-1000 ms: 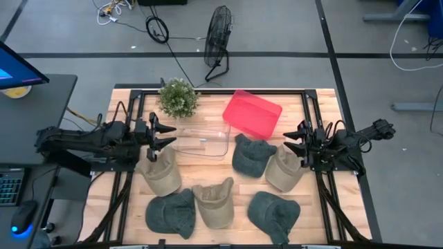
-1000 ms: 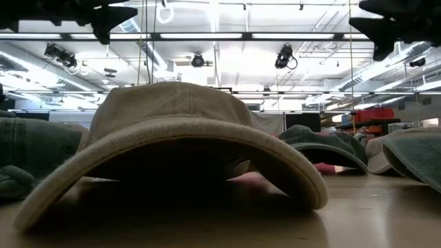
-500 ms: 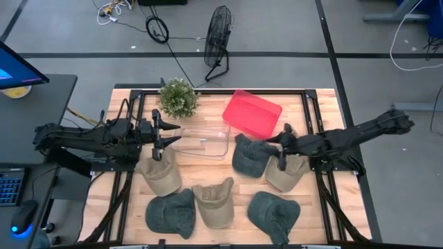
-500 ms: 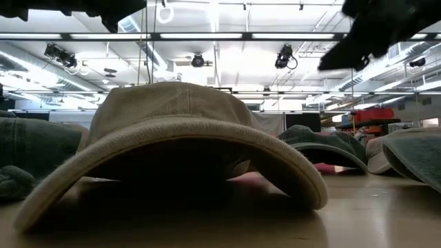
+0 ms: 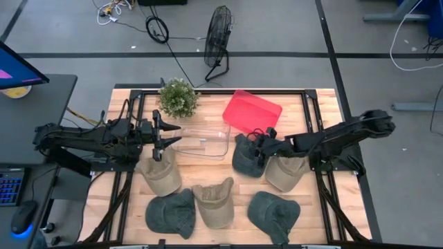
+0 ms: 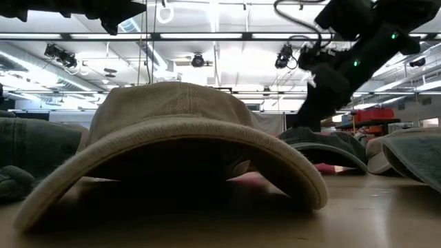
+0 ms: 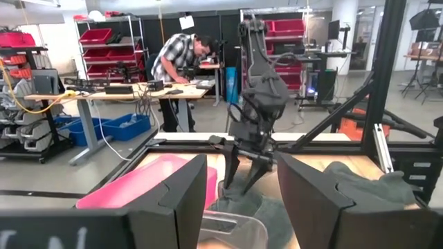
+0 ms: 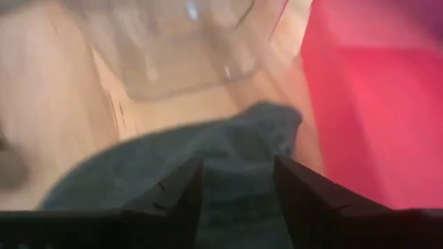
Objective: Pick & Place hat
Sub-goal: Put the top black cap into the red bin, then put the right black cap into the red bin
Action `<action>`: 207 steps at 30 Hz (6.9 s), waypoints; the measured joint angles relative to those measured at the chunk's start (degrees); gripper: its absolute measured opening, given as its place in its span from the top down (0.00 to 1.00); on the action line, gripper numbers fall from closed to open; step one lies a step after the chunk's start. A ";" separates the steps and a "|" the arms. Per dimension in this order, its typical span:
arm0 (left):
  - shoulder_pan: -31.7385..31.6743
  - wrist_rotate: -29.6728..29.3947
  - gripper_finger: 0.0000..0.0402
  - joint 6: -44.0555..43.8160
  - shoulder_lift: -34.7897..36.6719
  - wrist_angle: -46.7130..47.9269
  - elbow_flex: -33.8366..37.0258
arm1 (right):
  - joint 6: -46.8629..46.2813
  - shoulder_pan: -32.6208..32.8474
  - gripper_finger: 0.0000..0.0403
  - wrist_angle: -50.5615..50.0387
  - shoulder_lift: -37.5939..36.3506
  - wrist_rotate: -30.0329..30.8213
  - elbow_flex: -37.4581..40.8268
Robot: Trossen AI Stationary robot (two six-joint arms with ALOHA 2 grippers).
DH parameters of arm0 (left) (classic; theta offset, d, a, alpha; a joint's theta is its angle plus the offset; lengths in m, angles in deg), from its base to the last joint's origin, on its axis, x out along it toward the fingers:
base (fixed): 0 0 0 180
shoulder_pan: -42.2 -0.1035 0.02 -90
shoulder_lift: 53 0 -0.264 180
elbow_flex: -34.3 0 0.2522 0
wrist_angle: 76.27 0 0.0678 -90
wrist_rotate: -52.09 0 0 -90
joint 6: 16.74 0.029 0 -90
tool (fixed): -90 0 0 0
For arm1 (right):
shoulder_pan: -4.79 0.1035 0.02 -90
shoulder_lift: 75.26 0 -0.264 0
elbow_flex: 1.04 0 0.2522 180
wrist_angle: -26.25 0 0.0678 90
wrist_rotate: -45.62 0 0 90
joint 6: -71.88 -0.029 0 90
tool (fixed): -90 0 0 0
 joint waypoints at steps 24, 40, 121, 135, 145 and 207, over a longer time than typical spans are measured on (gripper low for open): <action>0.00 0.00 0.55 -1.51 0.00 5.26 0.02 | 5.75 0.73 0.99 -15.20 7.00 -6.90 -12.63; 0.09 0.02 0.55 -5.94 -0.08 10.51 0.07 | 7.41 1.75 0.87 -31.44 11.35 -12.35 -24.48; 0.07 0.02 0.55 -5.99 -0.31 12.23 0.09 | 49.79 -11.96 1.00 -65.35 14.85 7.76 -51.61; 0.07 0.02 0.55 -5.95 -0.31 12.45 0.09 | 95.50 -23.77 1.00 -49.40 14.89 1.51 -36.19; 0.07 0.02 0.55 -5.95 -0.31 12.53 0.09 | 103.16 -24.56 0.99 -34.32 14.89 -5.32 -27.91; 0.06 0.00 0.55 -12.00 -0.31 12.53 0.07 | 3.16 30.99 0.55 -52.57 14.74 -29.90 -34.06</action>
